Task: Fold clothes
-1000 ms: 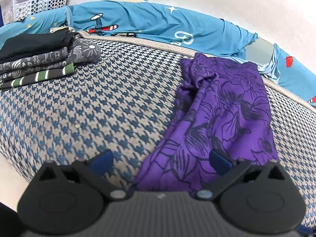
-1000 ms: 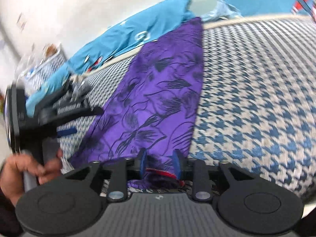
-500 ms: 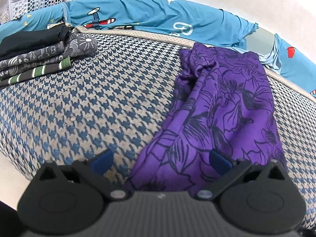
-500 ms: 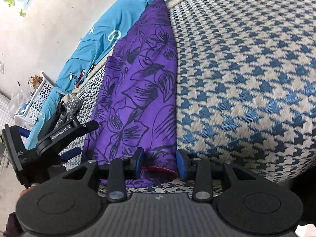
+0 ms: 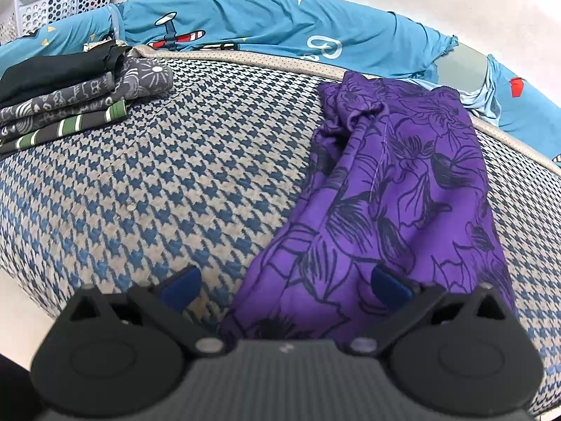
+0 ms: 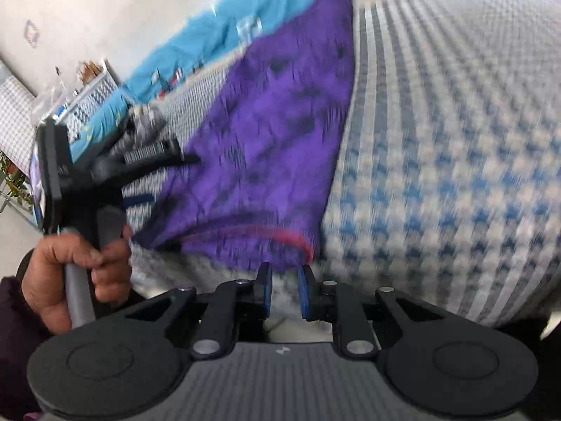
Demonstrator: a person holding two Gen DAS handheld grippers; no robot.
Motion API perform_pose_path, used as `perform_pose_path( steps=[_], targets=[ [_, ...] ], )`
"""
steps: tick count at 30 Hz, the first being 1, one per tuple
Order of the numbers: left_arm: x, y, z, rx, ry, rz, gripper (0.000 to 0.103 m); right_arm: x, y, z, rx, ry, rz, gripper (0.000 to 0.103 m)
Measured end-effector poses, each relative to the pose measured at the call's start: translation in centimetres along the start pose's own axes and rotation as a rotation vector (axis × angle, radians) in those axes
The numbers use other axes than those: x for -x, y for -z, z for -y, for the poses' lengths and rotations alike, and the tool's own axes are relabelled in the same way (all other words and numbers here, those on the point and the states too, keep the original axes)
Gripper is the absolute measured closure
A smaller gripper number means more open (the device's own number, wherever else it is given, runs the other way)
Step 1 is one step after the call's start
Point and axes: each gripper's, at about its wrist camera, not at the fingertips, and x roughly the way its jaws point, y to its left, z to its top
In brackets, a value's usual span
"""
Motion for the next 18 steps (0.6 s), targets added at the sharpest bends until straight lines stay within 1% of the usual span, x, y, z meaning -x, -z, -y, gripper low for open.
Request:
perform_pose_path(
  steps=[2, 5, 9, 12, 14, 18],
  targets=[
    [0.1, 0.1, 0.1, -0.006, 0.001, 0.001, 0.000, 0.3, -0.5, 0.3, -0.018, 0.010, 0.051, 0.086],
    [0.1, 0.2, 0.2, -0.015, 0.000, 0.004, 0.000, 0.1, -1.2, 1.1, -0.073, 0.015, 0.084, 0.086],
    [0.0, 0.2, 0.2, -0.018, 0.000, -0.001, 0.000, -1.1, -2.0, 2.6, -0.183, 0.010, 0.091, 0.086],
    [-0.2, 0.3, 0.2, -0.023, -0.003, -0.009, 0.000, -2.4, -2.5, 3.0, -0.220, -0.007, 0.060, 0.087],
    [-0.2, 0.3, 0.2, -0.024, -0.003, -0.010, 0.000, -2.9, -2.4, 2.7, -0.205, -0.020, 0.036, 0.091],
    [-0.2, 0.3, 0.1, -0.020, -0.008, -0.013, 0.000, -3.1, -1.7, 1.4, -0.091, -0.012, -0.025, 0.092]
  ],
)
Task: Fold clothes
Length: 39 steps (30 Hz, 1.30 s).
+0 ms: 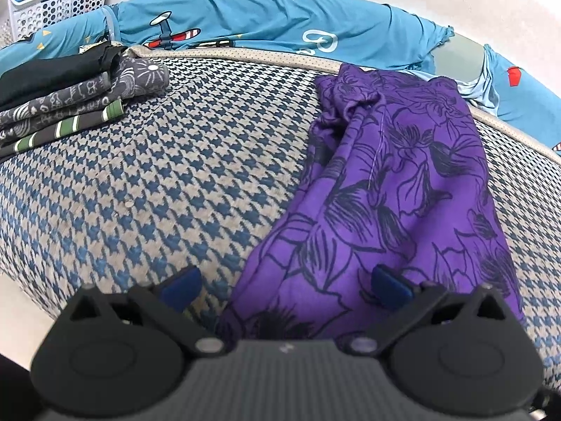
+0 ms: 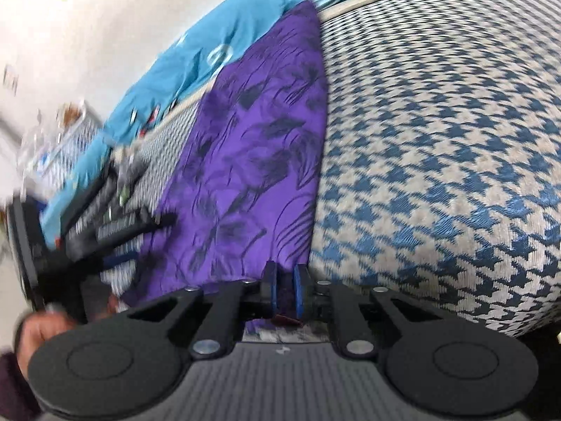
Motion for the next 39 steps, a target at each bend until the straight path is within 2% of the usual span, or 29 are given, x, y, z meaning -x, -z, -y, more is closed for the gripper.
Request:
perform_pose_path(
  steps=[4, 11, 16, 20, 26, 29, 32, 36, 39],
  targets=[
    [-0.1, 0.0, -0.1, 0.008, -0.002, -0.006, 0.000, -0.3, 1.0, -0.4, 0.076, 0.016, -0.080, 0.092],
    [-0.1, 0.0, -0.5, 0.023, -0.014, -0.013, 0.000, -0.9, 2.9, -0.8, 0.113, -0.018, -0.214, 0.093],
    [0.0, -0.1, -1.2, 0.047, -0.037, -0.013, 0.000, 0.9, 2.3, -1.0, 0.127, -0.035, -0.126, 0.093],
    [-0.1, -0.2, -1.4, 0.052, -0.056, -0.013, 0.000, 2.5, 1.8, -1.7, 0.139, -0.098, -0.023, 0.092],
    [-0.1, -0.2, -1.7, 0.052, -0.069, -0.011, 0.000, 3.2, 1.4, -3.3, 0.171, -0.207, 0.043, 0.092],
    [-0.1, -0.1, -1.9, 0.058, -0.063, -0.010, 0.000, 2.4, 0.8, -4.0, 0.157, -0.187, 0.062, 0.092],
    [0.0, -0.2, -1.9, 0.062, -0.055, -0.001, 0.000, 1.0, 0.8, -3.9, 0.136, -0.129, 0.039, 0.092],
    [0.3, -0.4, -1.6, 0.074, -0.027, 0.018, 0.000, -1.6, 1.5, -3.0, 0.089, -0.037, -0.098, 0.091],
    [0.3, -0.9, -1.3, 0.080, -0.002, 0.027, 0.000, -1.9, 1.6, -2.6, 0.059, -0.043, -0.127, 0.091]
  ],
)
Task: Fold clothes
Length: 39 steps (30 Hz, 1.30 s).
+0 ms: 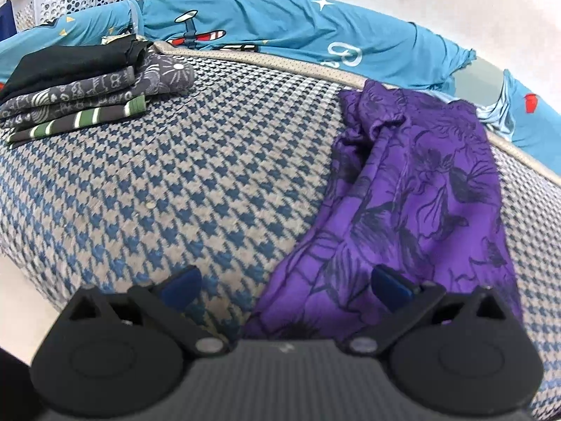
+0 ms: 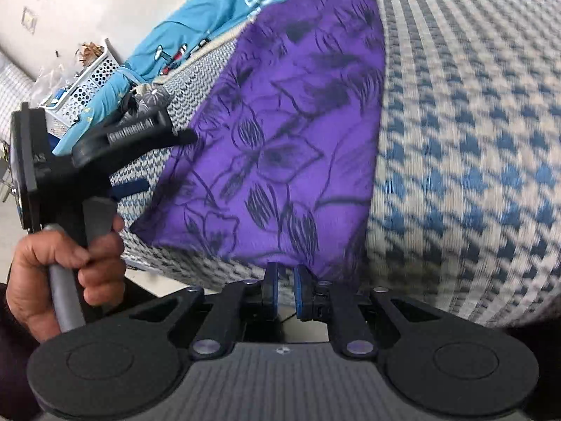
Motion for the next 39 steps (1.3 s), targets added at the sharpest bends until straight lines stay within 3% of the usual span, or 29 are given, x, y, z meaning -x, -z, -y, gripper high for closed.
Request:
perform_pose_path(
  steps=[10, 23, 28, 32, 39],
  targets=[
    [-1.4, -3.8, 2.1, 0.026, 0.042, 0.061, 0.000, 0.8, -0.4, -0.1, 0.005, -0.012, 0.044, 0.091],
    [-6.1, -7.0, 6.1, -0.040, 0.060, 0.054, 0.000, 0.6, -0.4, 0.5, -0.006, -0.037, 0.044, 0.091],
    [-7.4, -7.1, 5.7, 0.012, -0.002, 0.067, 0.000, 0.6, -0.3, 0.9, -0.012, -0.035, 0.039, 0.091],
    [-9.0, -6.9, 4.4, 0.083, -0.077, 0.026, 0.000, 0.6, -0.4, 1.0, -0.022, -0.038, 0.038, 0.091],
    [-9.9, -6.9, 2.9, 0.141, -0.117, -0.003, 0.000, 0.9, -0.6, 0.7, -0.024, -0.034, 0.044, 0.091]
  ],
)
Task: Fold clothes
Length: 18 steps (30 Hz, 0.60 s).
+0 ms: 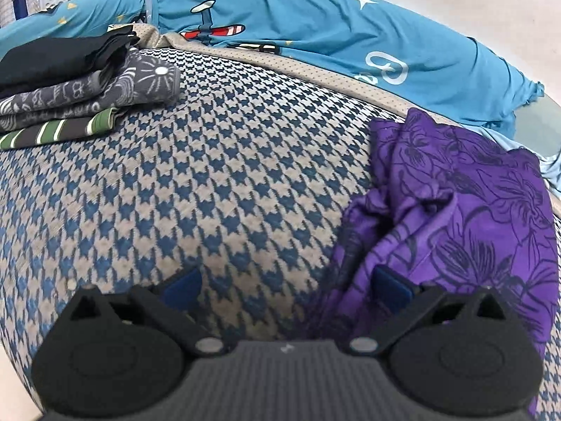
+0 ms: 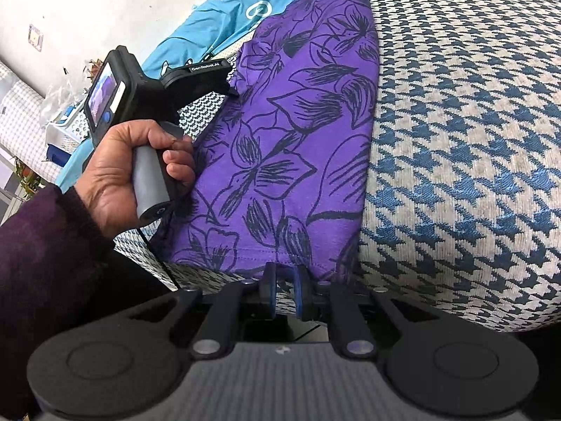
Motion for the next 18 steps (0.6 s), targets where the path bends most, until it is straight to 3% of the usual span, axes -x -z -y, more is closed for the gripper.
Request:
perform_pose_path(
  steps=[10, 18],
  targets=[
    [2.7, -1.2, 0.9, -0.009, 0.045, 0.064, 0.000, 0.2, 0.0, -0.1, -0.005, 0.004, 0.015, 0.091],
    [3.4, -2.9, 4.1, -0.157, 0.074, 0.138, 0.000, 0.2, 0.2, 0.0, 0.001, 0.010, 0.019, 0.091]
  ],
)
